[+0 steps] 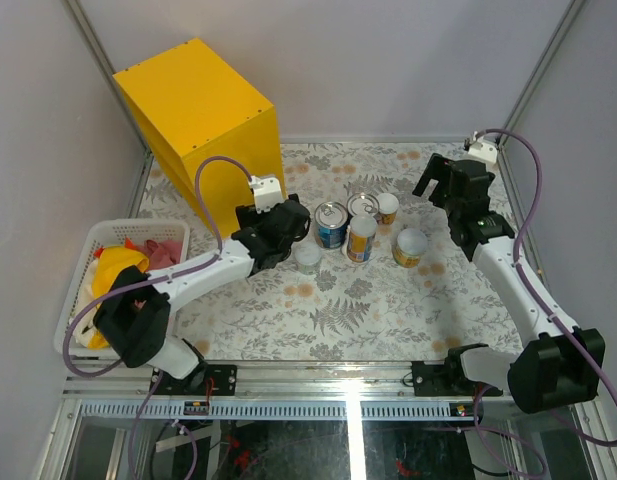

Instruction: Place and organize the canned foods onto the counter

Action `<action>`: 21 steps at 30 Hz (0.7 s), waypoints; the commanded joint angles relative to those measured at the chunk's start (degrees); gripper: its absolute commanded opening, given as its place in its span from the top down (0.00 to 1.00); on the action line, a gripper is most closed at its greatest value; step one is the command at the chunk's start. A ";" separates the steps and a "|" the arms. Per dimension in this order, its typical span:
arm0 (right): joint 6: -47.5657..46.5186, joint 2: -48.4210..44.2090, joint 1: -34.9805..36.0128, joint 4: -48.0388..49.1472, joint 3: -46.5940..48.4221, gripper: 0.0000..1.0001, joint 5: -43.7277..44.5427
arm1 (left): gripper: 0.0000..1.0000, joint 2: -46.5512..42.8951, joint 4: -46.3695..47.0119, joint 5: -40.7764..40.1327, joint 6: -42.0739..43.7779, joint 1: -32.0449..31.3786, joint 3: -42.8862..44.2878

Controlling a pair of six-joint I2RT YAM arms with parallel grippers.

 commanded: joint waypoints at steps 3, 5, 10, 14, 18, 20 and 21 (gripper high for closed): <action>1.15 -2.76 0.28 4.52 -1.29 0.03 -2.21 | 0.00 4.81 7.56 -10.44 -0.03 0.27 0.77; 1.33 -2.76 0.27 5.04 -1.92 0.03 -2.85 | 0.00 6.19 10.09 -12.33 1.20 0.32 0.46; 1.45 -2.68 0.24 6.11 -3.07 0.03 -3.86 | 0.00 7.85 22.48 -12.10 6.06 0.36 -3.69; 1.58 -2.55 0.23 6.68 -3.44 0.03 -4.45 | 0.00 8.90 30.28 -12.60 9.37 0.36 -5.64; 1.95 -2.54 0.31 7.28 -4.27 0.05 -4.91 | 0.05 10.19 38.55 -12.74 14.02 0.37 -7.29; 1.98 -2.74 0.55 7.61 -4.79 0.06 -4.97 | 0.09 11.15 41.40 -12.41 16.71 0.36 -7.56; 1.92 -2.83 0.72 7.82 -5.04 0.06 -4.93 | 0.15 11.30 42.33 -12.30 17.64 0.36 -7.64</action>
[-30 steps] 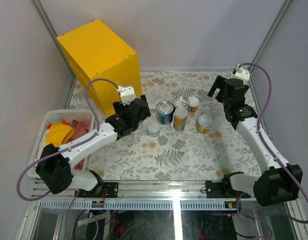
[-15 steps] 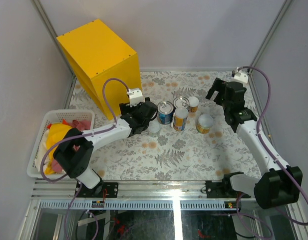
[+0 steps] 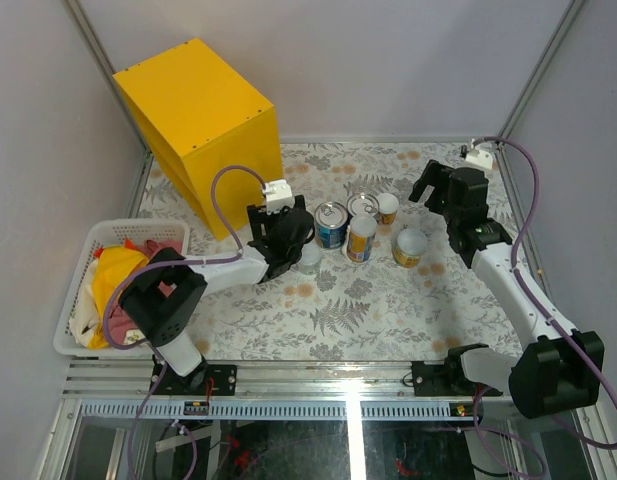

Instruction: Place and organize the canned foods onto the counter

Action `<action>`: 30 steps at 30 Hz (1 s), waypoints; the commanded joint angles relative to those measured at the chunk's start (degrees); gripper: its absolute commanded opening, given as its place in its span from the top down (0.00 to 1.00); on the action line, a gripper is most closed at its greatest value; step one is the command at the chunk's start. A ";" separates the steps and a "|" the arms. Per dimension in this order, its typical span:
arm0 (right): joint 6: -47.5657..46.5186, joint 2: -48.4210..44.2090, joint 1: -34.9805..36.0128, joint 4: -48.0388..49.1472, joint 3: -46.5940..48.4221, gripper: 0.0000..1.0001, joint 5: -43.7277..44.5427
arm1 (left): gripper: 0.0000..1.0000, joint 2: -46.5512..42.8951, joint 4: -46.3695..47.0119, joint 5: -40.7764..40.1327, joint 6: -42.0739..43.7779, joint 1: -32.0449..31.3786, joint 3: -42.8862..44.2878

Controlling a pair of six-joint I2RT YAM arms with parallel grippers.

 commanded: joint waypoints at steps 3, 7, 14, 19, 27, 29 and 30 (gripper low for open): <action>0.28 -1.66 1.20 4.29 -1.53 0.07 -0.46 | 0.45 0.84 17.42 -2.08 8.16 0.36 -2.89; 0.14 -2.17 1.75 4.53 -1.90 0.07 -0.06 | 0.60 0.52 18.87 -1.90 9.52 0.36 -3.58; -0.44 -3.71 1.95 5.05 -3.14 0.08 -0.09 | 0.81 -3.60 19.94 0.22 11.67 -0.06 -4.33; -1.12 -4.37 1.97 5.29 -3.48 0.08 0.78 | 1.00 -7.60 17.23 0.71 15.07 -1.45 -1.86; -1.53 -5.24 1.96 5.23 -3.41 0.09 1.30 | 1.00 -15.79 8.72 1.44 17.89 -3.19 3.85; -1.72 -5.43 1.99 4.95 -2.97 0.09 1.66 | 1.00 -17.59 5.03 2.28 17.98 -3.62 6.39; -1.89 -5.41 1.94 4.73 -2.57 0.09 1.85 | 1.00 -18.39 2.82 2.88 18.08 -3.77 8.23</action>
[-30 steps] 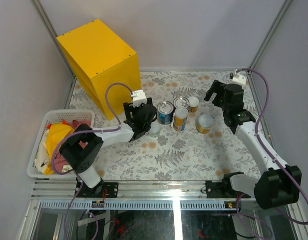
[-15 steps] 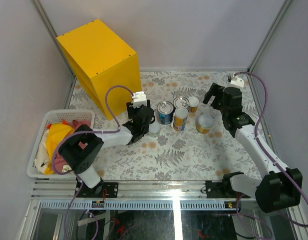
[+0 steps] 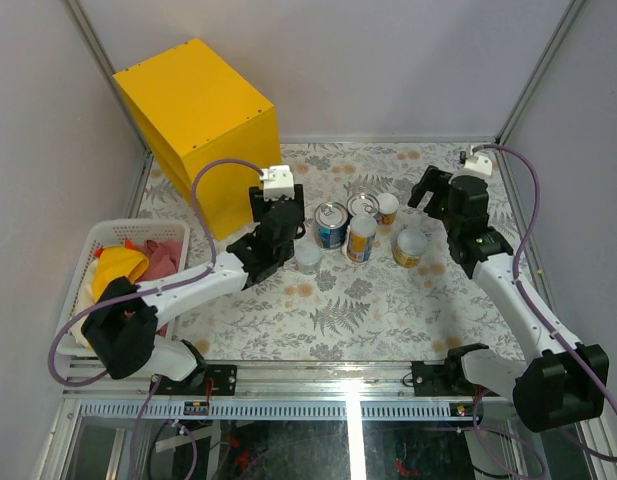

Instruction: Place and organize the canned foods onto the counter

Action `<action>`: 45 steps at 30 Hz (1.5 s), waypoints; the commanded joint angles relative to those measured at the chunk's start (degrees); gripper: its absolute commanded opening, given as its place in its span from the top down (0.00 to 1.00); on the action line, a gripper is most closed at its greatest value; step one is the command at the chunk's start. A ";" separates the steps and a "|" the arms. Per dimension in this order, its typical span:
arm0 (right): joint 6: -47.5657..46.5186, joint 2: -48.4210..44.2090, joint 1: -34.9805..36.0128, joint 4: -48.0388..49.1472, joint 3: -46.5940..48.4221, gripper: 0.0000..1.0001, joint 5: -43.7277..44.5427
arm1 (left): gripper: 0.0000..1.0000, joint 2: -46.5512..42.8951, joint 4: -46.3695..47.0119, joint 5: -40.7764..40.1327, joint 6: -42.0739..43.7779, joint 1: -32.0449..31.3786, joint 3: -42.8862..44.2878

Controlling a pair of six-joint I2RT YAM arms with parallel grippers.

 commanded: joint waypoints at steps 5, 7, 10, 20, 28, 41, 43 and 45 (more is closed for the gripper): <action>-2.62 -0.59 0.49 -0.48 4.98 0.09 3.05 | 1.00 -7.33 -12.38 1.16 2.63 -1.65 19.40; -3.27 -0.02 0.48 -1.77 6.89 0.09 3.55 | 1.00 -7.08 -17.34 1.24 3.07 -1.99 25.13; -3.61 0.43 0.47 -2.90 9.36 0.10 4.07 | 1.00 -5.94 -22.90 0.88 4.30 -2.42 33.89; -2.55 2.57 0.54 -3.90 15.47 0.10 -0.04 | 1.00 2.60 -29.23 -5.37 17.22 -3.00 59.45; -2.85 6.14 0.56 -4.98 20.45 0.10 -3.04 | 1.00 8.26 -23.85 -10.87 26.61 -0.67 68.39; -2.41 15.19 0.98 -4.10 29.70 0.10 -5.22 | 1.00 16.79 -37.32 -8.41 11.85 13.63 82.80; -2.16 16.44 1.14 -3.54 30.99 0.11 -5.74 | 1.00 17.00 -37.87 -8.39 10.56 15.31 82.75; -2.07 17.45 1.40 -3.18 31.93 0.11 -6.09 | 1.00 17.17 -38.99 -8.13 8.78 17.12 82.68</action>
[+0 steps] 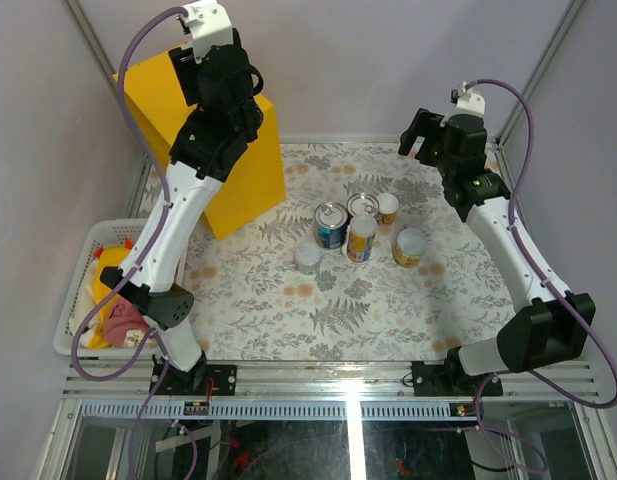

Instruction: Place and organize the canned foods onto the counter

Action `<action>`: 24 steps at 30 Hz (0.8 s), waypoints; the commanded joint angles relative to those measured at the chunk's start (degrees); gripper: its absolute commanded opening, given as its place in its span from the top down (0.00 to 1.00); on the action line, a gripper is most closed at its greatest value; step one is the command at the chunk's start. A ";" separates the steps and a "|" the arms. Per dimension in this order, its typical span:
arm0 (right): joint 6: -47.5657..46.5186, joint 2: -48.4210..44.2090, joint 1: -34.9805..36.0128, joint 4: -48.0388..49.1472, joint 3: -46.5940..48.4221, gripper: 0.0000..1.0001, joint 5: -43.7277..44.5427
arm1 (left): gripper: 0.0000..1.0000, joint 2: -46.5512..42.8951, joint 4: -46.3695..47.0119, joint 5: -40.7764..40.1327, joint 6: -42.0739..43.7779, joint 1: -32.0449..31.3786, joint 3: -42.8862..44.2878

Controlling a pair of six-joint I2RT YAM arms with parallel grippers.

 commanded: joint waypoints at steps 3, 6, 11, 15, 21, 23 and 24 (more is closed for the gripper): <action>0.44 2.52 1.28 3.69 5.66 0.11 -2.16 | 1.00 -0.83 -0.06 1.58 -8.09 5.23 2.86; 0.46 3.76 1.68 4.14 6.59 0.11 -2.38 | 1.00 -0.84 -0.42 1.97 -9.83 6.82 2.17; 0.75 5.57 2.04 4.91 7.44 0.11 -2.81 | 1.00 -0.45 -0.38 1.86 -10.11 9.05 0.68; 0.85 6.59 2.33 5.52 7.72 0.11 -2.82 | 1.00 -0.27 -2.60 2.19 -12.30 10.96 -0.87; 1.20 7.91 2.87 6.26 8.20 0.11 -2.91 | 1.00 0.00 -5.50 4.57 -16.03 14.20 -2.98; 1.24 8.23 3.06 6.43 8.22 0.11 -3.04 | 1.00 0.55 -5.75 5.39 -16.30 14.96 -2.86; 1.32 8.46 3.19 6.55 8.11 0.11 -3.00 | 1.00 0.86 -5.96 5.78 -16.19 15.21 -2.57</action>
